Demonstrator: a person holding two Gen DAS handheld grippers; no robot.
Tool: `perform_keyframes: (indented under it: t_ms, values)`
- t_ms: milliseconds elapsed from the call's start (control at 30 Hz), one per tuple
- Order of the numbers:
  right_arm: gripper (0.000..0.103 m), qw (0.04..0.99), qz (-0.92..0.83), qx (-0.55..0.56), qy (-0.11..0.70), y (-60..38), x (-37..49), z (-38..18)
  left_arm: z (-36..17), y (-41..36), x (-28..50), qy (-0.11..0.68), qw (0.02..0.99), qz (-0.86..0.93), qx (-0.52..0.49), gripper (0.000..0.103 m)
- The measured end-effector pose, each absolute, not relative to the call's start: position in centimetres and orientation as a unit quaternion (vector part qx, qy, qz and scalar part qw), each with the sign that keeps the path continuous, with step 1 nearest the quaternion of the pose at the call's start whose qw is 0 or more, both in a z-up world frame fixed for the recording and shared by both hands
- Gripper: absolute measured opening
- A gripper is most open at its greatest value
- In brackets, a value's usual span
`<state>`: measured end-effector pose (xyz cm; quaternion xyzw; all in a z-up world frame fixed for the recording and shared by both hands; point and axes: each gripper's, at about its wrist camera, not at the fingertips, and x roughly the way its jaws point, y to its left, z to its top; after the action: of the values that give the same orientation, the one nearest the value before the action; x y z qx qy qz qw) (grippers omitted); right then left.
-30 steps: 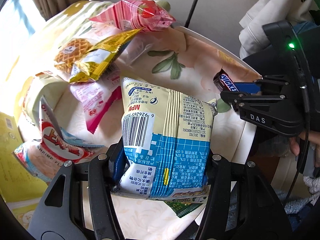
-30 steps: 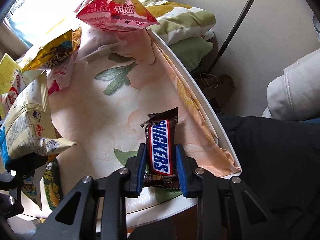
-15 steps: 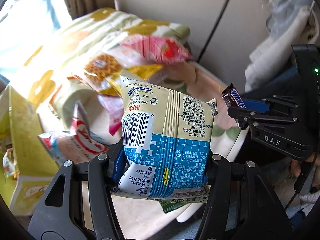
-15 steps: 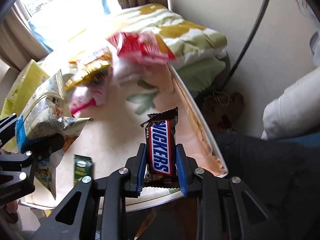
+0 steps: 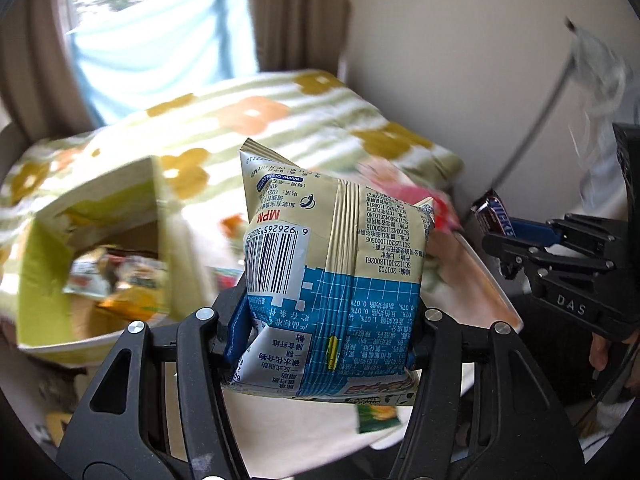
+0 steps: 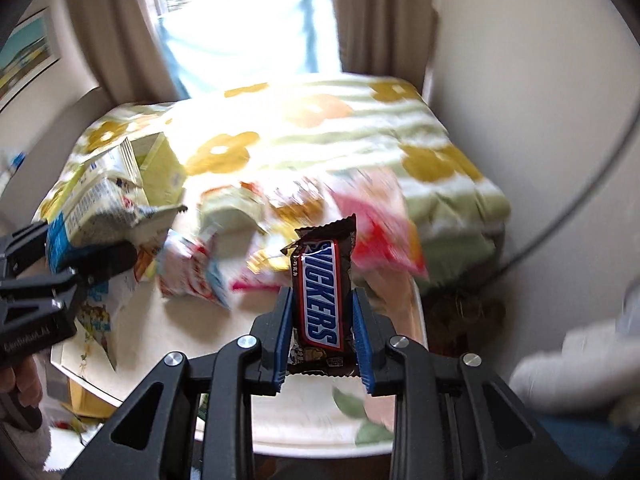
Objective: Organize snacks
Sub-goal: 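Carry both snacks into the yellow box and open both tools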
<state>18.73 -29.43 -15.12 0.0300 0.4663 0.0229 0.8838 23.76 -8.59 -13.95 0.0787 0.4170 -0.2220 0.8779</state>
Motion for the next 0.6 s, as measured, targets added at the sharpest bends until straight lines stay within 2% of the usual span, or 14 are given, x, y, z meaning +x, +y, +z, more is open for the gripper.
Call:
perform_keyframes:
  t_ms: [300, 600]
  values:
    - [0.026, 0.896, 0.120, -0.008, 0.427, -19.5, 25.4, -12.0, -11.6, 1.3, 28.8, 0.401, 0.906, -0.131, 0.039, 0.053]
    - [0.026, 0.882, 0.190, -0.014, 0.431, -9.0, 32.0, -12.9, -14.3, 11.6, 34.6, 0.429, 0.901, -0.066, -0.017, 0.053]
